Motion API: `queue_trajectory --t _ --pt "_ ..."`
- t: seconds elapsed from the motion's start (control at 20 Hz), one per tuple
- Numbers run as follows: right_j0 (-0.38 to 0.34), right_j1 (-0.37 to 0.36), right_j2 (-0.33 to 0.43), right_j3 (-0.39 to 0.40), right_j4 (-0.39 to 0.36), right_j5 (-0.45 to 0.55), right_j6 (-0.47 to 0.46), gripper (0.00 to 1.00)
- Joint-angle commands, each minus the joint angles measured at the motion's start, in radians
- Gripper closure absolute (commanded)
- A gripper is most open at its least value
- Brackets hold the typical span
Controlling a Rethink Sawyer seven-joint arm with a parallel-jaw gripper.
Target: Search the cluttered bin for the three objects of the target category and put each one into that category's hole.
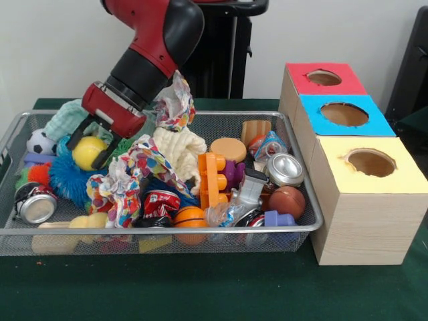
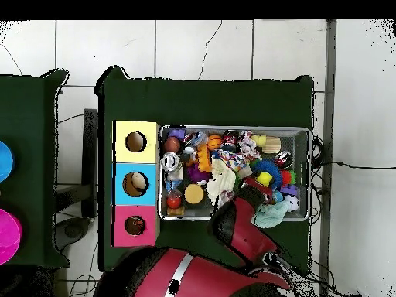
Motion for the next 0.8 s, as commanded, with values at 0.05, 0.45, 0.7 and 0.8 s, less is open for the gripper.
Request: queue_trajectory --t 0.05,0.45,0.7,0.8 --pt "0.018 0.054 0.031 0.118 0.131 0.182 0.215 0.00" --pt "0.132 -0.001 -0.100 0.067 0.268 0.293 0.042 0.00" --pt "0.009 -0.062 -0.088 -0.138 -0.111 0.177 0.052 0.00" --pt "-0.046 -0.069 -0.046 -0.190 -0.241 0.151 0.088 0.00"
